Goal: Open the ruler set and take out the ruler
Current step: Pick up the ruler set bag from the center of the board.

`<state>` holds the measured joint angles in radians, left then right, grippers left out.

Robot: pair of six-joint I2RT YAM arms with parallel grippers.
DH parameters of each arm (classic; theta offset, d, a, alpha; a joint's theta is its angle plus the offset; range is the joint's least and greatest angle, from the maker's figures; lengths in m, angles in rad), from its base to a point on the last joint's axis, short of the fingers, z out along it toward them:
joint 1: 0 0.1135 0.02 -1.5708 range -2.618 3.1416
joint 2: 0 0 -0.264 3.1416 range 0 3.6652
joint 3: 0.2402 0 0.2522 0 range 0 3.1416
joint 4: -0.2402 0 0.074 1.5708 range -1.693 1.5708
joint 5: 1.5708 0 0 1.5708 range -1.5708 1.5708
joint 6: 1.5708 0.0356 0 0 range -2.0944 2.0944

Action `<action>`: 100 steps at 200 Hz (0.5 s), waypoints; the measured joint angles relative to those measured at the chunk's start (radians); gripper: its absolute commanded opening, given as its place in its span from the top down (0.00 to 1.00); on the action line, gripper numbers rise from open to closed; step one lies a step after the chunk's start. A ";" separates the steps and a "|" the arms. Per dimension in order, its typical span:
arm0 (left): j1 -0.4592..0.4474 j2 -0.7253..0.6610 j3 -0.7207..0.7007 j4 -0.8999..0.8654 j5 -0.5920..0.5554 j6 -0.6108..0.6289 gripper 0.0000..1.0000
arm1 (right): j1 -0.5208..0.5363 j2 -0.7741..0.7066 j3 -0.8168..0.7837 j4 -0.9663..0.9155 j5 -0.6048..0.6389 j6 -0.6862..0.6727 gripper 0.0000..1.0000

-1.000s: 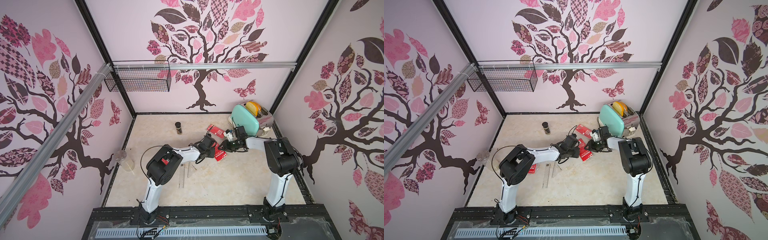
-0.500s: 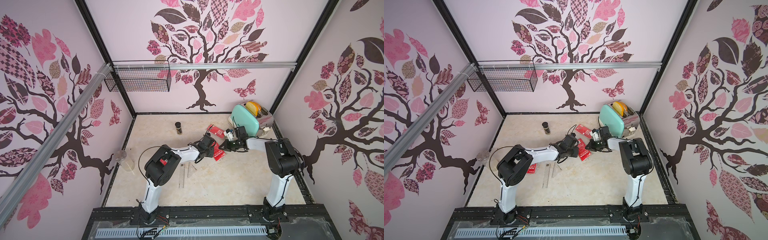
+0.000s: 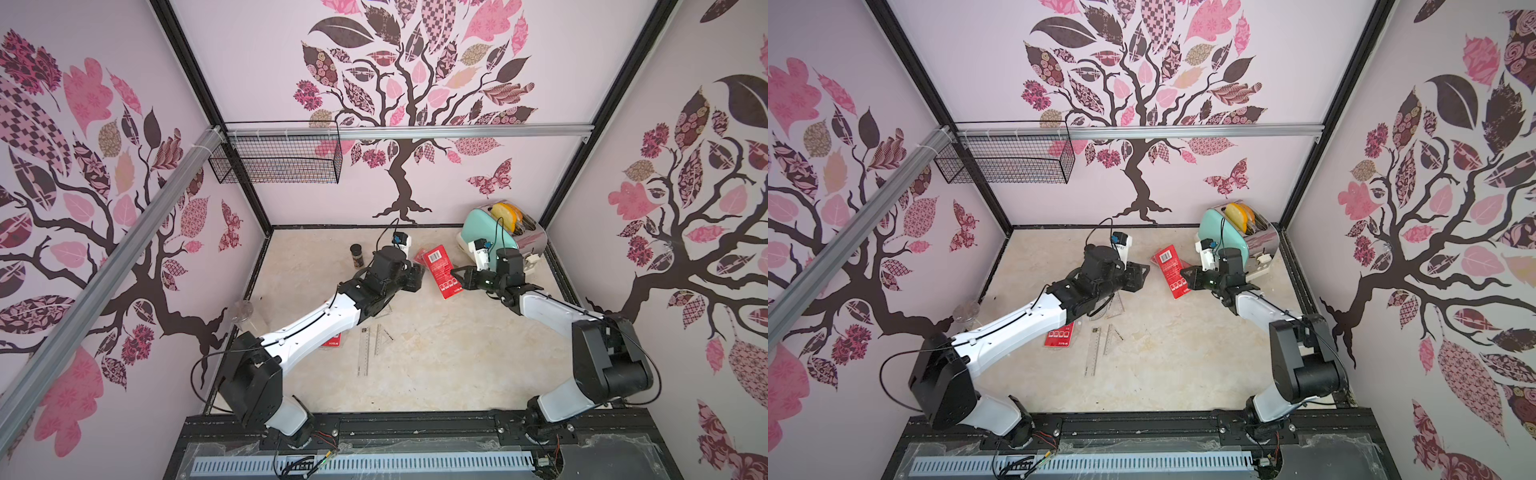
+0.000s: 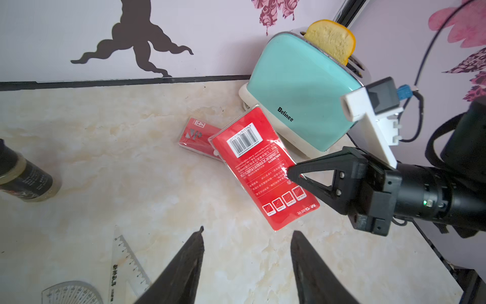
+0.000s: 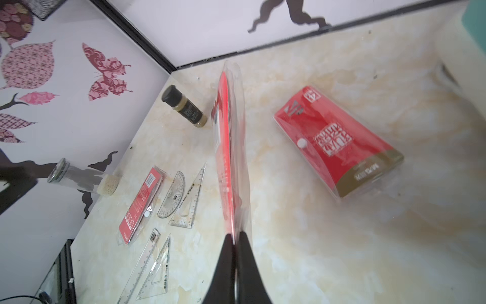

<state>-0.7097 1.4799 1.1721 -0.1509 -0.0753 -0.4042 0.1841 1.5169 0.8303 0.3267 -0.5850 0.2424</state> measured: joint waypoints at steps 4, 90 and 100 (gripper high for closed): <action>0.009 -0.012 -0.012 0.001 0.010 -0.003 0.42 | 0.000 -0.014 -0.012 0.021 0.005 -0.010 1.00; 0.231 -0.169 -0.177 0.092 0.327 -0.150 0.38 | 0.002 -0.181 -0.175 0.442 -0.066 -0.396 1.00; 0.243 -0.168 -0.187 0.111 0.363 -0.170 0.38 | 0.003 -0.187 -0.191 0.468 -0.124 -0.503 1.00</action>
<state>-0.4664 1.3117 0.9848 -0.0402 0.2878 -0.5743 0.1867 1.3296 0.6395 0.7948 -0.7090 -0.2607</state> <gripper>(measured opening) 0.621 0.055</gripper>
